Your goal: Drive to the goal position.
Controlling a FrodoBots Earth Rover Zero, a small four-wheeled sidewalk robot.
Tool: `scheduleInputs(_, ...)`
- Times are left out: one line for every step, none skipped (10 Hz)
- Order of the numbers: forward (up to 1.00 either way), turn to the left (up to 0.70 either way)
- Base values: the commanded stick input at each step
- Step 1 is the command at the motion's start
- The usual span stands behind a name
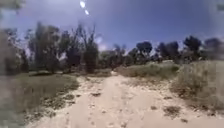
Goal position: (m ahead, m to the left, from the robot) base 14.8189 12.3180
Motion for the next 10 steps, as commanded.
scheduleInputs(0.85,0.0)
scheduleInputs(0.85,0.0)
scheduleInputs(0.85,0.0)
scheduleInputs(0.85,0.0)
scheduleInputs(0.85,0.0)
scheduleInputs(0.85,0.0)
scheduleInputs(0.85,0.0)
scheduleInputs(0.85,0.0)
scheduleInputs(0.85,0.0)
scheduleInputs(0.85,0.0)
